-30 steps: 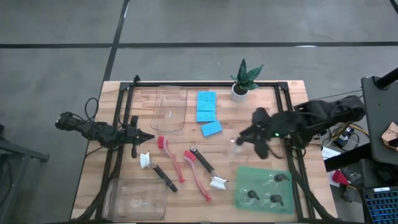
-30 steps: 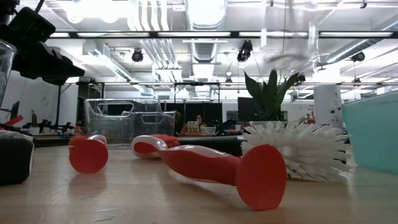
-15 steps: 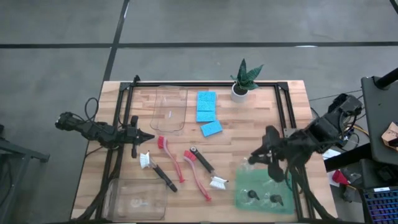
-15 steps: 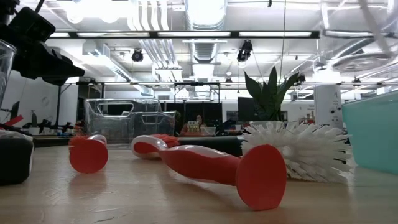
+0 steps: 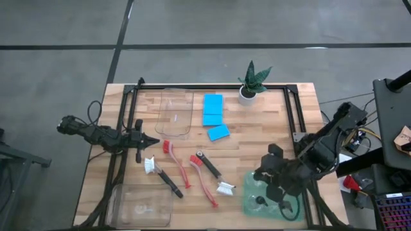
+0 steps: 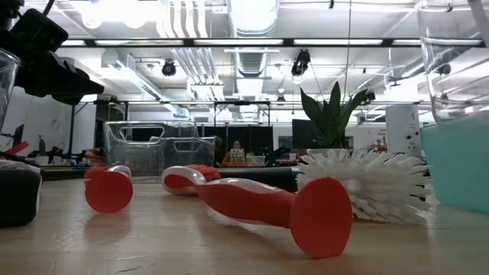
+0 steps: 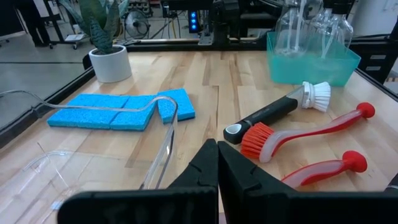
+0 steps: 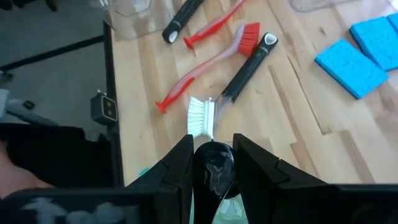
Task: Pick & Place Kitchen Sink Supplies
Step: Put the sprayer bottle into the green bin
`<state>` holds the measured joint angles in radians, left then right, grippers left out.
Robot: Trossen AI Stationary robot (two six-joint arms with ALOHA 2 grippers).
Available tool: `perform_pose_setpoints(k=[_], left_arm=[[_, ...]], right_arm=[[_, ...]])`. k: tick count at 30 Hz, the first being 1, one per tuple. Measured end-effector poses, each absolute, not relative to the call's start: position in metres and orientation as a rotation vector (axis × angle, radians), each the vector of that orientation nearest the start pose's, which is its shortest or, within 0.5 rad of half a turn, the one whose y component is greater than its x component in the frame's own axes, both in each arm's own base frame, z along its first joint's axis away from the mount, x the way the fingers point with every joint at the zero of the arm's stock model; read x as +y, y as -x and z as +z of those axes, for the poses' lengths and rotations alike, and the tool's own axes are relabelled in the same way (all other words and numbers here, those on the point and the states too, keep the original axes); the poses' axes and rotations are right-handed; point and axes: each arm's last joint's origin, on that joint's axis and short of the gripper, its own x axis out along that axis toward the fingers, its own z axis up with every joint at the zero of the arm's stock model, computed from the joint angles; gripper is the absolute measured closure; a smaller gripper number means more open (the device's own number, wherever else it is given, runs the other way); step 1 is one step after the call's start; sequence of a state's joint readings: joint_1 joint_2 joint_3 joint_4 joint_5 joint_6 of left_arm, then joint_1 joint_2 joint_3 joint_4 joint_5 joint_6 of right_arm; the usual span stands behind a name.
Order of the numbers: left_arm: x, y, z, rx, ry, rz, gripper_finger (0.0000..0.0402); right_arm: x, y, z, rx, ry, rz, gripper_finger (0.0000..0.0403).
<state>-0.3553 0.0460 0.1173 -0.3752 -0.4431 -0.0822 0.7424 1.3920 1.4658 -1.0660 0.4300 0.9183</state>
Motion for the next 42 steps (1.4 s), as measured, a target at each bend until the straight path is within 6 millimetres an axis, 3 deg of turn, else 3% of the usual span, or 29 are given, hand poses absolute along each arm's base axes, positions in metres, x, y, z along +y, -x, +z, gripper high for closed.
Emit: perform_pose_setpoints(k=[16,27,42], left_arm=[[-0.018,-0.085,0.165,0.276,-0.036,0.099,0.0401],[-0.018,-0.085,0.165,0.276,-0.036,0.099,0.0401],[-0.018,-0.085,0.165,0.276,-0.036,0.099,0.0401]], right_arm=[[0.187,-0.218,0.337,0.932,-0.302,-0.168,0.0312],[0.187,-0.218,0.326,0.961,-0.309,-0.206,0.0311],[0.186,-0.215,0.314,1.007,-0.348,-0.234,0.0269]])
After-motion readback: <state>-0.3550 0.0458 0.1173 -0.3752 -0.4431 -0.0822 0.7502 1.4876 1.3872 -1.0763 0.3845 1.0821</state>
